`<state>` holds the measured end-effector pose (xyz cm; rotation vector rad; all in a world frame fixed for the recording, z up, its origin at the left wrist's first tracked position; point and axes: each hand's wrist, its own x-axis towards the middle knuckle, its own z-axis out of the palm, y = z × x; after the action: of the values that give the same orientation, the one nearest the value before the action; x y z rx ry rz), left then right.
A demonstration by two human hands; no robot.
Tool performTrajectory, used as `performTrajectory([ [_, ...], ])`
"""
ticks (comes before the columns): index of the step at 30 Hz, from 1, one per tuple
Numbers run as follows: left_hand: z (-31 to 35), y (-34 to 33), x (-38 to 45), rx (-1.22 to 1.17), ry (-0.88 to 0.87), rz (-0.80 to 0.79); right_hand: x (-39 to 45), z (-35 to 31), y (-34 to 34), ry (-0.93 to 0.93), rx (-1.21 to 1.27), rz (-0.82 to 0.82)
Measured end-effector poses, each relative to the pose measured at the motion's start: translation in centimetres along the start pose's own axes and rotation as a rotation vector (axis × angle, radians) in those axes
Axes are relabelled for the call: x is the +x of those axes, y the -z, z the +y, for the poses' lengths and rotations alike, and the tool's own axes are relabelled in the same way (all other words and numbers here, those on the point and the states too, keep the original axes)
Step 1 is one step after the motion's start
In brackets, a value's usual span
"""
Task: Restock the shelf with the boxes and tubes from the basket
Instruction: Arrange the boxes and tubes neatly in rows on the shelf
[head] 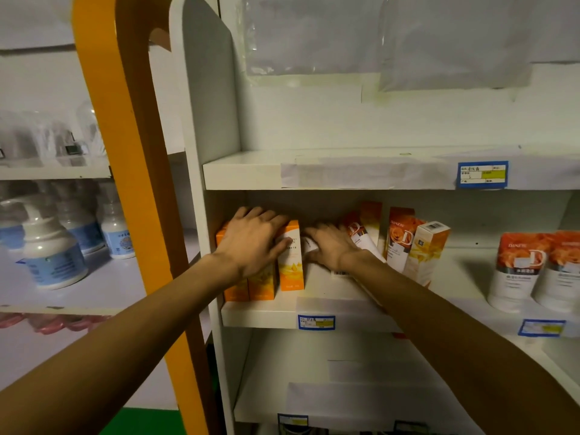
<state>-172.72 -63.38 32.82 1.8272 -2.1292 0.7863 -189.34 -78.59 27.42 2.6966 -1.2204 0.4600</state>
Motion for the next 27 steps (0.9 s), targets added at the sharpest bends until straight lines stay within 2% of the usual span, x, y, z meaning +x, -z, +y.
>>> performTrajectory([
  [4, 0.1, 0.0, 0.0, 0.012, -0.002, -0.002, -0.4, 0.3, 0.8, -0.046, 0.205, 0.197],
  [13, 0.0, -0.5, 0.0, -0.018, 0.033, -0.043, -2.2, 1.0, 3.4, -0.205, 0.781, 0.396],
  [16, 0.2, -0.3, 0.1, -0.027, 0.043, -0.047, -2.9, 1.0, 4.3, -0.236, 0.913, 0.332],
  [27, 0.6, 0.2, 0.7, -0.088, 0.067, -0.065, -6.0, -0.8, 5.9, -0.201, 0.931, 0.080],
])
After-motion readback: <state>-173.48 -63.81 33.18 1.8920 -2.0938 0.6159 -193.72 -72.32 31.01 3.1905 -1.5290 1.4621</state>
